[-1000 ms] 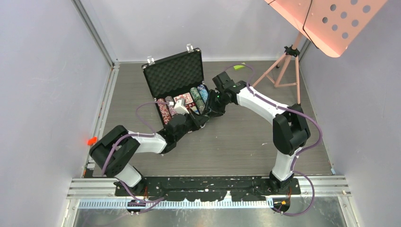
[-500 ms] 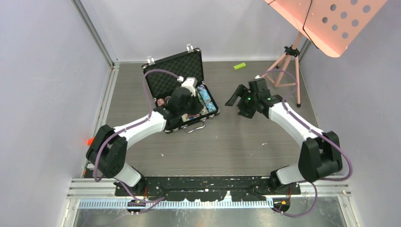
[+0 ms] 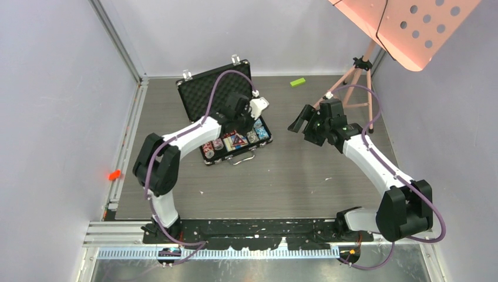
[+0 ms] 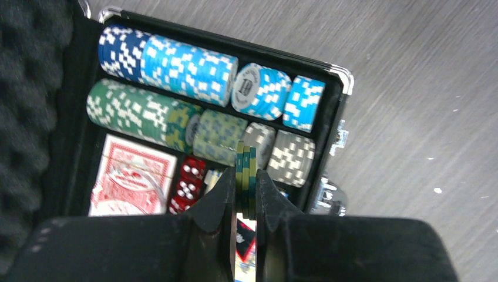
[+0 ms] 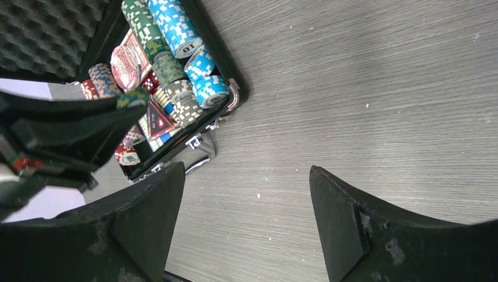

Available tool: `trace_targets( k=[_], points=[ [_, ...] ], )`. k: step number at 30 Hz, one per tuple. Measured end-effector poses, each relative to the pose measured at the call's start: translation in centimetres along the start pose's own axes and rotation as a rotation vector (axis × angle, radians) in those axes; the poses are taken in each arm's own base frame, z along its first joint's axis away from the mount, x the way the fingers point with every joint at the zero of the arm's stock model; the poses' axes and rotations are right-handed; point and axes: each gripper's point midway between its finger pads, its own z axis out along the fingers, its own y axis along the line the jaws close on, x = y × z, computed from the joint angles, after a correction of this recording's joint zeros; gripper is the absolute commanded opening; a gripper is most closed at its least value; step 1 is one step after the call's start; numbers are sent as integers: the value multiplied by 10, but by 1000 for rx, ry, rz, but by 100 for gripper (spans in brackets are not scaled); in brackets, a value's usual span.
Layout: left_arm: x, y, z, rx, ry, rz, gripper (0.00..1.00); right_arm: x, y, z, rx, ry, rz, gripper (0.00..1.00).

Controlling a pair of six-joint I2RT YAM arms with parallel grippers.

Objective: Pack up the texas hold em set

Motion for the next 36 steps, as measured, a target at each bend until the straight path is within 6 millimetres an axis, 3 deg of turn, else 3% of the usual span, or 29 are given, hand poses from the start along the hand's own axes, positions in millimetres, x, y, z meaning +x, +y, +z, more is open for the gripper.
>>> trace_targets(
  k=[9,17,36],
  points=[
    [3,26,23,43,72,90,0,-1,2,-7,-20,-9,-19,83],
    [15,29,33,60,109,104,0,0,1,-7,-25,-2,-30,82],
    [8,50,45,36,103,114,0,1,0,-5,-26,12,-26,82]
  ],
)
